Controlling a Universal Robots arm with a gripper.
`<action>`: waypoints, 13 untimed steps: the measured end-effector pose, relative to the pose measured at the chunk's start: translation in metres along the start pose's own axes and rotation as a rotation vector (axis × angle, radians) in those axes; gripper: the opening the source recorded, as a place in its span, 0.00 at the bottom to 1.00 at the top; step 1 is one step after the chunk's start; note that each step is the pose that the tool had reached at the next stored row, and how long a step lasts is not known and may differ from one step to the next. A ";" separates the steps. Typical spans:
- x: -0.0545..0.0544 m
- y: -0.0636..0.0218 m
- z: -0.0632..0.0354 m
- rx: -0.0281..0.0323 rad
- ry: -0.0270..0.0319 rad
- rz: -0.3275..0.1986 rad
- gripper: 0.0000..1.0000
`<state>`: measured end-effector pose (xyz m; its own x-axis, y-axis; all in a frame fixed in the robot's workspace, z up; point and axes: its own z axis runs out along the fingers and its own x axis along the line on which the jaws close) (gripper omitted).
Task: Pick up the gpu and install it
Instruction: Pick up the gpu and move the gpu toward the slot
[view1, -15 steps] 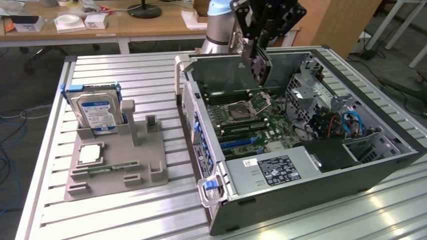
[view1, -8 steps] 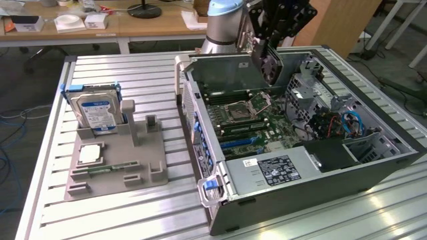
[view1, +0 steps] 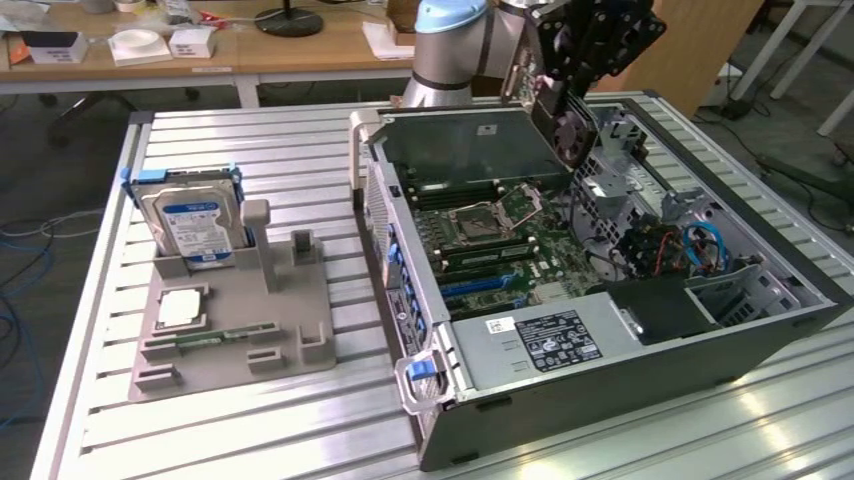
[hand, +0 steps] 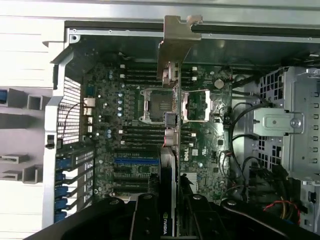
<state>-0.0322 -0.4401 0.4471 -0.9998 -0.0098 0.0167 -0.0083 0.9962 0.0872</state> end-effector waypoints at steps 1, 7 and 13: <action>0.000 0.0000 0.0000 0.0001 0.0000 0.000 0.27; 0.000 0.0000 0.0000 0.0001 -0.0001 0.000 0.27; 0.000 0.0000 0.0000 0.0001 -0.0001 0.000 0.27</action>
<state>-0.0319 -0.4401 0.4471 -0.9998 -0.0098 0.0167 -0.0083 0.9962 0.0871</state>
